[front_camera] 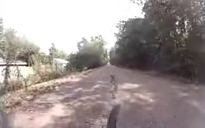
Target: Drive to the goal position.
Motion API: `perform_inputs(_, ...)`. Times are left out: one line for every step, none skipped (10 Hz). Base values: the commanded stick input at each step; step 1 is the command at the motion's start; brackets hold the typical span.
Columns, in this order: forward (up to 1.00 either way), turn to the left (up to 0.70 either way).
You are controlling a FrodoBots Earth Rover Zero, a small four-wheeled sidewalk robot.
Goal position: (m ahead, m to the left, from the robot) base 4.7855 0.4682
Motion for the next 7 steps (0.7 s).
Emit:
perform_inputs(0.70,0.00)
perform_inputs(0.70,-0.05)
perform_inputs(0.70,-0.14)
perform_inputs(0.70,-0.23)
perform_inputs(0.70,-0.31)
perform_inputs(0.70,-0.33)
perform_inputs(0.70,-0.34)
